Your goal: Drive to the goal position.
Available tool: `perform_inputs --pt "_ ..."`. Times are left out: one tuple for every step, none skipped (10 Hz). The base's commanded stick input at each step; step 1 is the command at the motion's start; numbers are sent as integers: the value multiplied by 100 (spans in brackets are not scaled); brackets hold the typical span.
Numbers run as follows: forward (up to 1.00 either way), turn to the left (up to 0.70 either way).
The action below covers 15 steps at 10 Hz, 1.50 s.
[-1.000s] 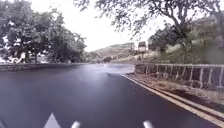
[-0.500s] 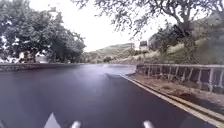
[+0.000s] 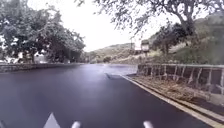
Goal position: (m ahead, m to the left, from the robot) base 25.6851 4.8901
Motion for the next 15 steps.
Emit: perform_inputs --pt "70 0" --pt "70 0" --pt "70 0" --pt "70 0" --pt "70 0" --pt "70 0" --pt "70 0" --pt "70 0" --pt "70 0" --pt "70 0" --pt "70 0" --pt "70 0" --pt "70 0" --pt "70 0" --pt "70 0"
